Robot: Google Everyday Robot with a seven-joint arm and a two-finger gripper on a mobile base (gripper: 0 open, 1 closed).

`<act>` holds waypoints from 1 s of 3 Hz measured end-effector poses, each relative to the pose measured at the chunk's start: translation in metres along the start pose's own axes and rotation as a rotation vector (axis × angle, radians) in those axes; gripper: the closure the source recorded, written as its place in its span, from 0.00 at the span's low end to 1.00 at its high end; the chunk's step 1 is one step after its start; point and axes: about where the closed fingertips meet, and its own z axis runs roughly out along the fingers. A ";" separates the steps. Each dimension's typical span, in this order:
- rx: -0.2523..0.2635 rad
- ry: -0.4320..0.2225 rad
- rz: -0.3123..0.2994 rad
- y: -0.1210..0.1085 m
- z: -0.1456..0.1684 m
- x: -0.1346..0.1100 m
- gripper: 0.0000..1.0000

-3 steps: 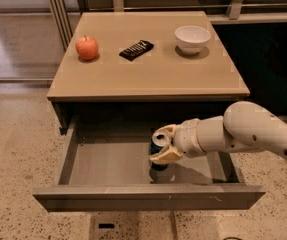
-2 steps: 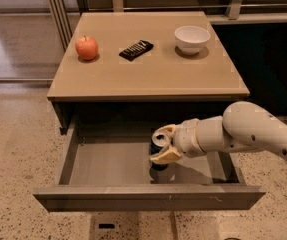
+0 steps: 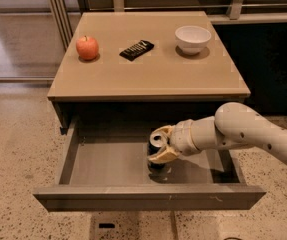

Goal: Place pepsi can into top drawer

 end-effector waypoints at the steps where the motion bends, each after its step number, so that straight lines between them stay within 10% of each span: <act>1: -0.014 -0.016 -0.027 -0.005 0.012 0.008 1.00; 2: -0.024 -0.027 -0.040 -0.007 0.019 0.012 1.00; 3: -0.024 -0.027 -0.040 -0.007 0.019 0.011 0.73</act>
Offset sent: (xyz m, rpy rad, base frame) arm 0.0202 0.0067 -0.0414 0.0309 -0.0295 0.0739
